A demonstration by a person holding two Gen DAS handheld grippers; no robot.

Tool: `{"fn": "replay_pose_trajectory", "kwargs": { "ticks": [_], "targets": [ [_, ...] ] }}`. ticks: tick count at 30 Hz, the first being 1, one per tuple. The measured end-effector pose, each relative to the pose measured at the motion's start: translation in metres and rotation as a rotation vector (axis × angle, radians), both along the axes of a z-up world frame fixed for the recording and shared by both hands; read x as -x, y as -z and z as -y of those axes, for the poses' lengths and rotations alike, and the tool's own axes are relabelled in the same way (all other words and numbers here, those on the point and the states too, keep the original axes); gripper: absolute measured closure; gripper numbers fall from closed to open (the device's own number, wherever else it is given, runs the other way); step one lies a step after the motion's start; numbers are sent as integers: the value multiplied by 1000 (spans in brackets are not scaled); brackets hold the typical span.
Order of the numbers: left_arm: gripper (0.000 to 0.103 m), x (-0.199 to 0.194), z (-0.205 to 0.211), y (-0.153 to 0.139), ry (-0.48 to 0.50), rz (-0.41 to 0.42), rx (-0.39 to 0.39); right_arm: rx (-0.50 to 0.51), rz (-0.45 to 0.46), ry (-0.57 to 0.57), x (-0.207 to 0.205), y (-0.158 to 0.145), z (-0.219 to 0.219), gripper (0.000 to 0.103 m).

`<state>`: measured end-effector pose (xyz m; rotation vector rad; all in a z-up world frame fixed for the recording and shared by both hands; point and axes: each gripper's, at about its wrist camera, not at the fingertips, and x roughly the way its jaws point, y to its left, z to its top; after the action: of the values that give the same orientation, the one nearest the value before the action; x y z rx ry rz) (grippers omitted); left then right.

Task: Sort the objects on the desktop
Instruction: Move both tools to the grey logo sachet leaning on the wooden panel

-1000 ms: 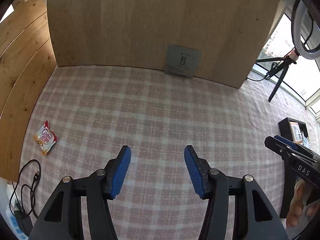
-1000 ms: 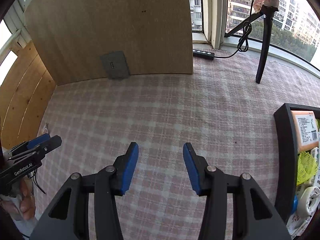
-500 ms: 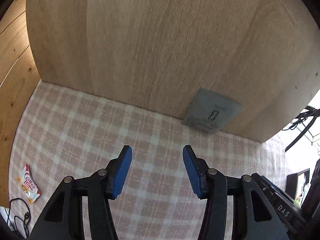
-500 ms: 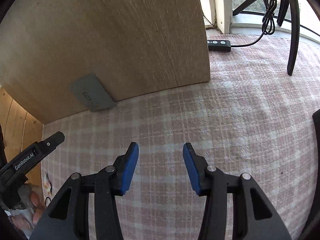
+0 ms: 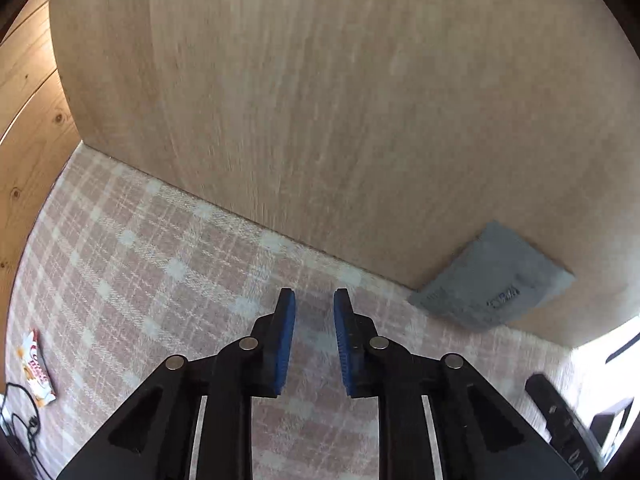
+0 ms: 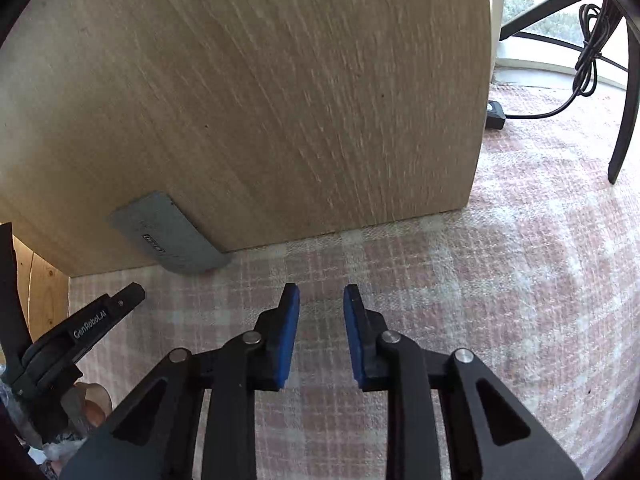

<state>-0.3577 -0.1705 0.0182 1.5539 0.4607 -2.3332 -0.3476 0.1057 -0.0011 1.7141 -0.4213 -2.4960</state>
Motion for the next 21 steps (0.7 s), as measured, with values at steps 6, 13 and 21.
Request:
{"fn": "replay_pose_trajectory", "kwargs": {
  "ticks": [6,13,21],
  "targets": [
    [88,7,2,4,-36,-43,-20,4,2,31,-3,0,-22,80],
    [102,3,-13,8,-19,-76,-47,16,3,74,-7,2,-49,80],
    [103,1,-53,13,160,-91,-139,16,1,82,-10,3,-56,80]
  ]
}}
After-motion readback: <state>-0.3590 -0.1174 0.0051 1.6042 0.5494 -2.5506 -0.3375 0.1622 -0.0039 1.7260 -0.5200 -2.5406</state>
